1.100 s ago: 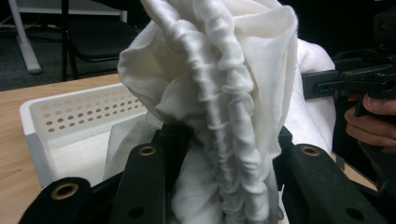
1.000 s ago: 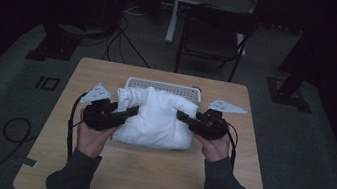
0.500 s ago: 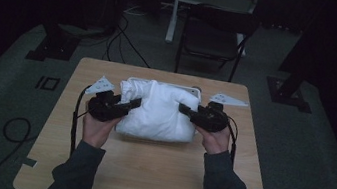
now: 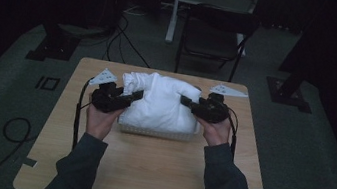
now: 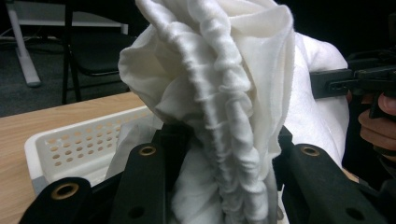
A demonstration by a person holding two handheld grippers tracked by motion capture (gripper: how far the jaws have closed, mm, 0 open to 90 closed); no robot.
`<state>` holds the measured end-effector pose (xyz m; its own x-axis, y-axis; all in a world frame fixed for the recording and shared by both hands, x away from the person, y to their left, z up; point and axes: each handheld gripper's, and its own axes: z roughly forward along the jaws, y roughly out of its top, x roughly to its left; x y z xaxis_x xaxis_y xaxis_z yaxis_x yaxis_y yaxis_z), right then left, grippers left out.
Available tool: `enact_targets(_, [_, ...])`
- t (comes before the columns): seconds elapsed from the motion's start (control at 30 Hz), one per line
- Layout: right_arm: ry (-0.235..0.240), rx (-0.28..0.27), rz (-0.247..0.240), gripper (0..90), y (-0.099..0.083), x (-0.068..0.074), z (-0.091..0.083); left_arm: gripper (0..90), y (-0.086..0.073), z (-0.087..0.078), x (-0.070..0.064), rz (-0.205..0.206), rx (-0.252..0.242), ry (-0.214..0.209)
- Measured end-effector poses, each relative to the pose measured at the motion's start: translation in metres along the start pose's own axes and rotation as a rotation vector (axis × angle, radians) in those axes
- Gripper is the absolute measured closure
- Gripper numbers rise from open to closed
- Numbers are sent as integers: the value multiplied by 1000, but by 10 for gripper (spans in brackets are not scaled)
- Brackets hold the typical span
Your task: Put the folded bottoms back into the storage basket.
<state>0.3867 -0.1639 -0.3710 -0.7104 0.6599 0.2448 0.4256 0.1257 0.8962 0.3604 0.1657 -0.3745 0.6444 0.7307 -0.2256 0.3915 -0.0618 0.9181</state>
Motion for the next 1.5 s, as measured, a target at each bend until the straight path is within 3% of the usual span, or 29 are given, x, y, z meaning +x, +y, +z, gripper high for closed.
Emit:
enact_targets(0.6, [-23, 14, -1, 690, 8, -13, 18, 628, 0, 18, 21, -45, 4, 19])
enact_targets(1.17, [-42, 16, -1, 691, 13, -21, 30, 628, 3, 29, 33, -55, 9, 31])
enact_targets(1.5, [-54, 25, 23, 691, 10, -31, 39, 628, 1, 43, 43, -69, 25, 39])
